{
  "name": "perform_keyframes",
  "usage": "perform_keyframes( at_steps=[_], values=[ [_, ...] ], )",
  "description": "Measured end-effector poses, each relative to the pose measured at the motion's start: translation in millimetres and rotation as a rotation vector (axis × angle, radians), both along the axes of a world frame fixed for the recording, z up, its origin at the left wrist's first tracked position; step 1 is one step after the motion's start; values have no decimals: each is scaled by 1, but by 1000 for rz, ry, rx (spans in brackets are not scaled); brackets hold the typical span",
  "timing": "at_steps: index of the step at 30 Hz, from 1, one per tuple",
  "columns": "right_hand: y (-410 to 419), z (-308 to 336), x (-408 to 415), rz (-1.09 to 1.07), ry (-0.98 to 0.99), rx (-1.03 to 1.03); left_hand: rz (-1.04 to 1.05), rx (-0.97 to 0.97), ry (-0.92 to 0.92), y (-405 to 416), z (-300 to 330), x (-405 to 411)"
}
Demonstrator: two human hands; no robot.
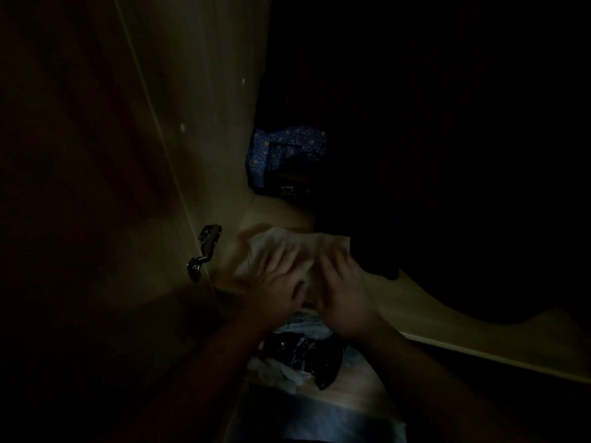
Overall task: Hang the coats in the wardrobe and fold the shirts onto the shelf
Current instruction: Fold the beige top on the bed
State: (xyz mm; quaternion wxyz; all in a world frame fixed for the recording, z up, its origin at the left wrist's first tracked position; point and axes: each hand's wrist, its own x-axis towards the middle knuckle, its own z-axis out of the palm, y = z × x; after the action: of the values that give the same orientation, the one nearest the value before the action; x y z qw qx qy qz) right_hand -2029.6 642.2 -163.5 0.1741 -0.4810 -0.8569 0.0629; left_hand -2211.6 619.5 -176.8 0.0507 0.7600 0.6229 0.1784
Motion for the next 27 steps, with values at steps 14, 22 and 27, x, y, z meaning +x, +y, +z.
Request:
perform_keyframes(
  at_steps=[14,22,27],
  values=[
    [14,-3,-46,18,-89,-344,180,-158,191,9,-28,-27],
    [-35,8,26,-129,34,-251,21,-108,99,-15,21,23],
    [-119,25,127,-393,70,-102,-203,-122,49,-58,37,124]
  ],
)
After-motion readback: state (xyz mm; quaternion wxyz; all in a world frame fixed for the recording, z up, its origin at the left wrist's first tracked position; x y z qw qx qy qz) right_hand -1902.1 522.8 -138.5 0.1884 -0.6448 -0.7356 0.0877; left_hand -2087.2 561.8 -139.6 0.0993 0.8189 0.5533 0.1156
